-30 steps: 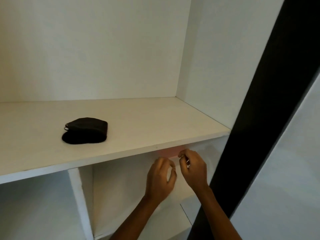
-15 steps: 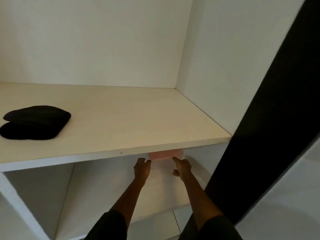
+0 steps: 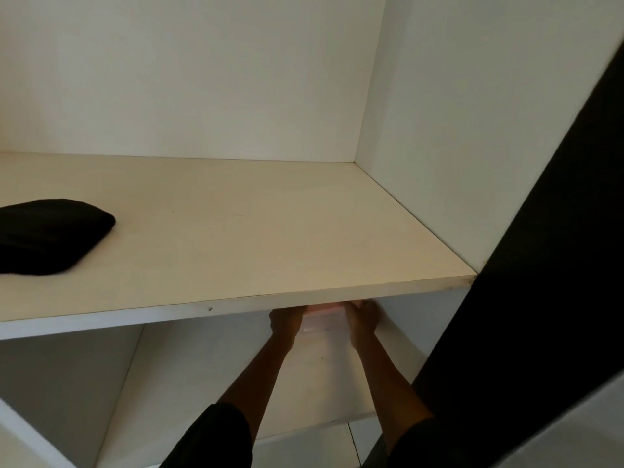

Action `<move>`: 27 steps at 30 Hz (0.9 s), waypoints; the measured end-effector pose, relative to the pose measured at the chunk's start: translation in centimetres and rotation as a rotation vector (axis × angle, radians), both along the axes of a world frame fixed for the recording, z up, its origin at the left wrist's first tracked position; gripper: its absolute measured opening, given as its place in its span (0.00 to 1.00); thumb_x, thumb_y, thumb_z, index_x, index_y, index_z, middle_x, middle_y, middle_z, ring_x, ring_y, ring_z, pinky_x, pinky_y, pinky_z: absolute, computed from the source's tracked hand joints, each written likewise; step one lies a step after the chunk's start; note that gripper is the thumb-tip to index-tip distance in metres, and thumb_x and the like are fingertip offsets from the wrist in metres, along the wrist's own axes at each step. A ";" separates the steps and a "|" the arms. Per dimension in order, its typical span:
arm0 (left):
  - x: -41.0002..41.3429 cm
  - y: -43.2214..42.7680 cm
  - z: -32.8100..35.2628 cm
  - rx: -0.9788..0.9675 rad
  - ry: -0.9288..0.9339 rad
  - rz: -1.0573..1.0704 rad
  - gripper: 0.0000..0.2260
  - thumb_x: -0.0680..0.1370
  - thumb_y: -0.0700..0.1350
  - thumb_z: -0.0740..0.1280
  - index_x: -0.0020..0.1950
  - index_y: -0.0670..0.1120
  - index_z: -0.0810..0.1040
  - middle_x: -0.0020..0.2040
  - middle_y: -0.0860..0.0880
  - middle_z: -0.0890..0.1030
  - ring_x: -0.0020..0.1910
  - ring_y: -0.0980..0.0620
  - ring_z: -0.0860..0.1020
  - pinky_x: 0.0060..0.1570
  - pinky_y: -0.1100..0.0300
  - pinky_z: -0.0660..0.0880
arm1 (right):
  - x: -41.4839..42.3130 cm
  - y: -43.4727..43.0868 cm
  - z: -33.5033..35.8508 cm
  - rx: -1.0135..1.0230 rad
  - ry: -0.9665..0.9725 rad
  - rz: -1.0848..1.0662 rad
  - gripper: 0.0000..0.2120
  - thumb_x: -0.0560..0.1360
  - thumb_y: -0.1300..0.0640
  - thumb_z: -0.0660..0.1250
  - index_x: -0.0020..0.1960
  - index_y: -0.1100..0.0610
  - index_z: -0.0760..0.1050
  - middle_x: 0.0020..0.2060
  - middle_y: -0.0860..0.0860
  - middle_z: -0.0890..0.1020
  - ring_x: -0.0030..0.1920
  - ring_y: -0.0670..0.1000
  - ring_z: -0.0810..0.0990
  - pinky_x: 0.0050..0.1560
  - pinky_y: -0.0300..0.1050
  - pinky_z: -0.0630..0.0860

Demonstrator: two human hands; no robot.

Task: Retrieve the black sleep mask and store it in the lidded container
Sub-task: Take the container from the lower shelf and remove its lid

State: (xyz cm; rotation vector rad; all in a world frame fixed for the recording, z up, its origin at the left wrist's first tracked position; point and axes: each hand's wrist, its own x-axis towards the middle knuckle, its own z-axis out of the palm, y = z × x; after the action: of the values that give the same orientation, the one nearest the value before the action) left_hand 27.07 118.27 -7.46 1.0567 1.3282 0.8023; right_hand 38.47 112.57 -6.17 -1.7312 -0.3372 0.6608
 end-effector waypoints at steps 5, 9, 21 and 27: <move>-1.6 -0.9 2.2 0.025 0.011 -0.022 0.18 0.72 0.45 0.71 0.58 0.39 0.76 0.56 0.37 0.79 0.57 0.37 0.77 0.60 0.46 0.75 | -1.6 -1.4 1.7 0.098 0.095 -0.075 0.32 0.71 0.54 0.73 0.70 0.61 0.63 0.67 0.60 0.72 0.65 0.61 0.73 0.62 0.50 0.70; -2.6 -3.0 3.9 0.100 0.041 -0.051 0.16 0.74 0.45 0.68 0.59 0.39 0.77 0.57 0.39 0.80 0.56 0.40 0.77 0.60 0.47 0.75 | -2.4 -3.1 3.1 0.082 0.078 -0.053 0.28 0.72 0.55 0.72 0.65 0.63 0.65 0.62 0.61 0.74 0.58 0.61 0.75 0.53 0.47 0.71; -7.6 -13.4 6.0 0.020 -0.104 -0.118 0.10 0.75 0.48 0.68 0.39 0.43 0.74 0.45 0.41 0.78 0.42 0.44 0.78 0.43 0.54 0.77 | -7.4 -11.6 8.6 -0.113 -0.352 -0.151 0.20 0.74 0.48 0.65 0.65 0.51 0.71 0.61 0.57 0.77 0.63 0.62 0.71 0.65 0.62 0.65; -14.0 -17.7 9.6 0.588 0.540 -0.428 0.18 0.78 0.57 0.58 0.41 0.46 0.79 0.45 0.46 0.84 0.44 0.46 0.81 0.46 0.57 0.76 | -11.3 -17.0 13.0 -0.165 -0.540 -0.274 0.18 0.75 0.45 0.61 0.63 0.51 0.73 0.57 0.56 0.79 0.62 0.59 0.70 0.62 0.59 0.63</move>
State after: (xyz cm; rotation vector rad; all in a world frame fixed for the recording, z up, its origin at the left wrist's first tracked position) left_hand 13.04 100.54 2.17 2.0566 1.2473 0.6074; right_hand 27.15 95.60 6.79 -2.0552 -0.4138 0.0116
